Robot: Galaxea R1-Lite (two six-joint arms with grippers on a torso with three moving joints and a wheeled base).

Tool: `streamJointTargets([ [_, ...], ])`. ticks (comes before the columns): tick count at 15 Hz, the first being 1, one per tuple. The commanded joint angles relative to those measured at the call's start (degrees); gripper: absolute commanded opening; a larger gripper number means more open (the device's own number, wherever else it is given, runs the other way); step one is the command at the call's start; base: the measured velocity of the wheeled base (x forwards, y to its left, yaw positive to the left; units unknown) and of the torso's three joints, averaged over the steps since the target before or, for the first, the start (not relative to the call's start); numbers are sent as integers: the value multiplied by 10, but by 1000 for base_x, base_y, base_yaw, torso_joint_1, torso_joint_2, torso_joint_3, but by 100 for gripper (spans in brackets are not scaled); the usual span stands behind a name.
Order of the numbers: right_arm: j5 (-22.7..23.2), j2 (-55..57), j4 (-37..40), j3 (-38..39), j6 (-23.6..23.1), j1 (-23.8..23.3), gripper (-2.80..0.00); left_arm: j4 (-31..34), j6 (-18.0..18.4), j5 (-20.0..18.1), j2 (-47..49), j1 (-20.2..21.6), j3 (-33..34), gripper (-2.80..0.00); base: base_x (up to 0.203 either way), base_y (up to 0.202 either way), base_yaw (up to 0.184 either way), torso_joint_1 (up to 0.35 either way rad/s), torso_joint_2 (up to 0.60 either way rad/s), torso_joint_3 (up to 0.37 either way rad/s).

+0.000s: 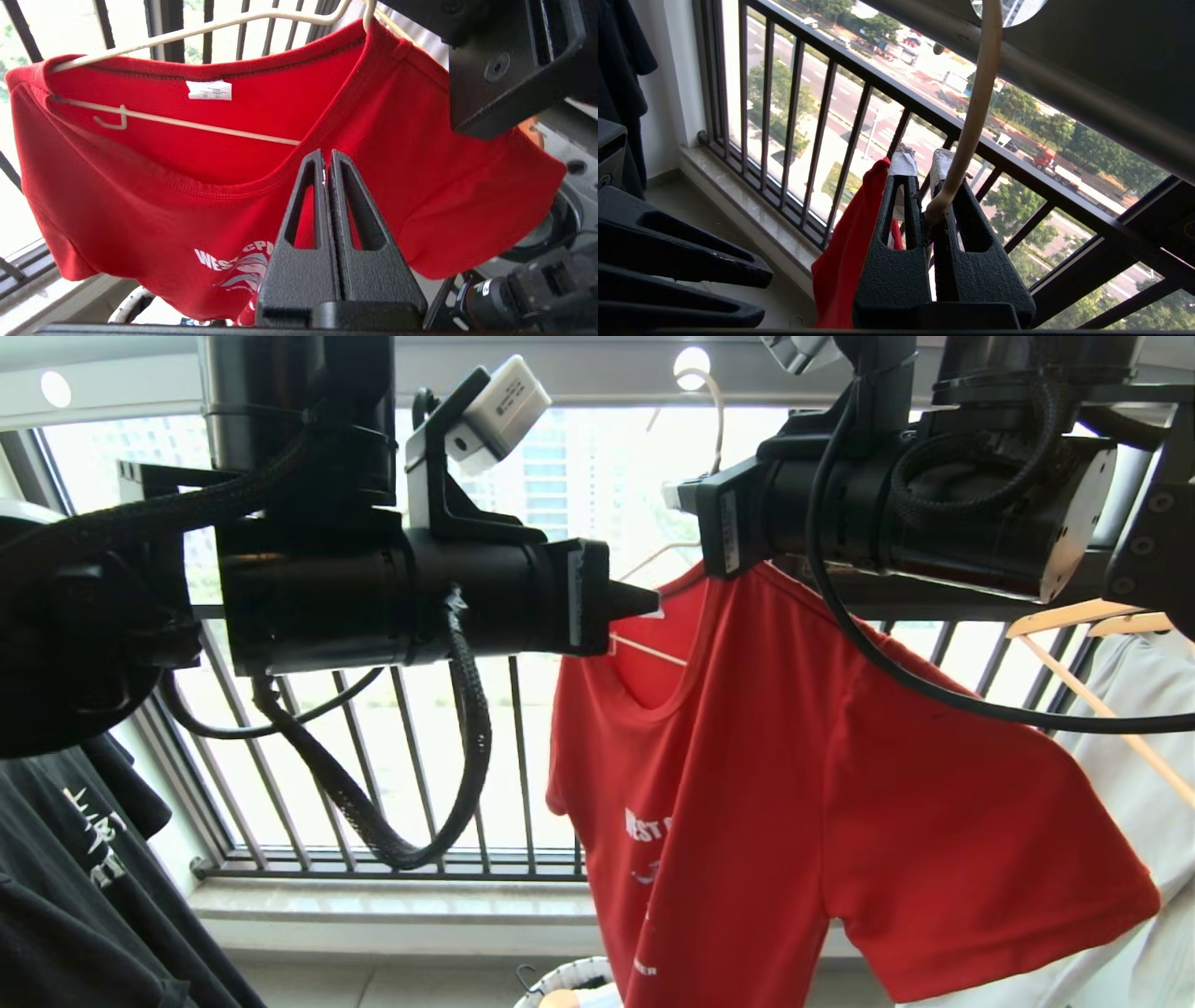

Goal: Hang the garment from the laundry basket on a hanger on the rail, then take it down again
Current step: Take the clothes off the clothes rack

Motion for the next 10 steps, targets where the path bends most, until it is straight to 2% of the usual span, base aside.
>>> streamJointTargets([
  [1,0,-1,-1,2,-1,-1,-280,0,-4,-99,6,49,4,-280,0,0,0,0,0,0],
  [3,0,-1,-1,2,-1,0,-280,-1,-3,-148,23,73,-1,-280,0,0,0,0,0,0],
  [4,0,-1,-1,2,-1,0,-280,-2,-3,-180,27,83,-3,0,0,0,0,0,0,0],
  [6,0,-1,-1,2,-1,0,-280,-38,-3,-238,40,98,-2,0,0,0,0,0,0,0],
  [7,0,-1,-1,2,-1,-1,-280,-63,-4,-251,55,100,-2,0,0,0,0,0,0,0],
  [10,0,-1,-1,1,-1,0,-280,-96,-3,-257,97,101,-15,0,0,0,0,0,0,0],
])
